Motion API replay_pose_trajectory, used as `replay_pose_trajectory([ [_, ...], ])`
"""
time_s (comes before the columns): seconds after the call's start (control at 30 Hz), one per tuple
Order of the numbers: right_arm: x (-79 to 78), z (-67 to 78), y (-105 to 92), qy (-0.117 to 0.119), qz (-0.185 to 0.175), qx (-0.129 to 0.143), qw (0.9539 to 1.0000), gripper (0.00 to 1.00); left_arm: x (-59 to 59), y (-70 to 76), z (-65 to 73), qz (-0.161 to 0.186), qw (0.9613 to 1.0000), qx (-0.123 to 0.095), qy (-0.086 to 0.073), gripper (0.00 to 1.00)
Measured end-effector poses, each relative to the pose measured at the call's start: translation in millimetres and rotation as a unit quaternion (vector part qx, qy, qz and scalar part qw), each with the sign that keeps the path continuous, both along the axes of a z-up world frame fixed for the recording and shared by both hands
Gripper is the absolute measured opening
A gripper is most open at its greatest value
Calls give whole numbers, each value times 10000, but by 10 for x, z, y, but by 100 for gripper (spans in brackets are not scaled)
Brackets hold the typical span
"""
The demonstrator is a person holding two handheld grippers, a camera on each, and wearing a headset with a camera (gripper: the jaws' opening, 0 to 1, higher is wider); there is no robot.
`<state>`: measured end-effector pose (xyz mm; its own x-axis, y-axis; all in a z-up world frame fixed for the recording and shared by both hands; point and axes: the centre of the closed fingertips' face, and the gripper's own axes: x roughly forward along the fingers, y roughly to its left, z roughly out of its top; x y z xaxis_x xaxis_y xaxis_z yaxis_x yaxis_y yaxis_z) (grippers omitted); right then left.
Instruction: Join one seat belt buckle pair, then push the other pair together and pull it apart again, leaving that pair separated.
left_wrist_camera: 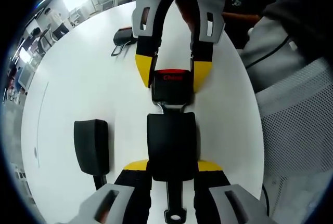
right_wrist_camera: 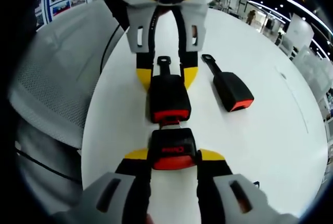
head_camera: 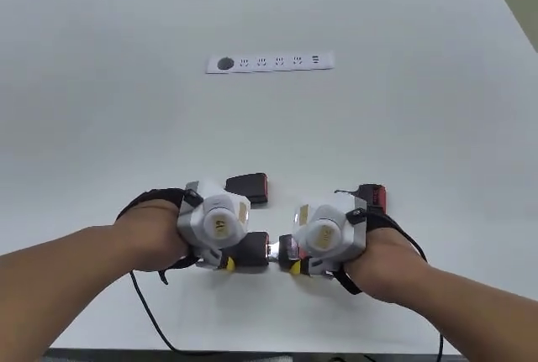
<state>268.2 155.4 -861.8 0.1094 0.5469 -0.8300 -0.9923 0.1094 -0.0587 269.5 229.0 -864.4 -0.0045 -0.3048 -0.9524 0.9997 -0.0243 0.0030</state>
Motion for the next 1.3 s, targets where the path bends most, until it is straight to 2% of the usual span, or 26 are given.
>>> replay_pose_trajectory([
  [0.23,15,2,54,66,-60,31,10000,32,7,-4,3,-21,10000,9,-18,30],
  [0.27,29,10,46,66,-188,29,9998,32,10,-8,2,-38,10000,20,-25,31],
  [0.3,36,1,40,15,-107,8,9999,32,10,-4,5,-29,10000,32,-20,31],
  [0.5,31,3,28,51,-138,36,9999,32,16,-3,8,-42,10000,50,-27,31],
  [0.73,18,-4,32,33,-72,8,10000,33,15,11,13,102,9998,-169,-13,31],
  [1.0,11,-14,32,33,-1,49,10000,33,12,18,12,144,9995,-262,-38,31],
  [1.1,12,-18,42,26,40,-30,10000,33,12,22,14,251,9991,-329,-21,30],
  [1.3,5,-21,28,41,42,-4,10000,33,9,17,15,293,9990,-334,-54,30],
])
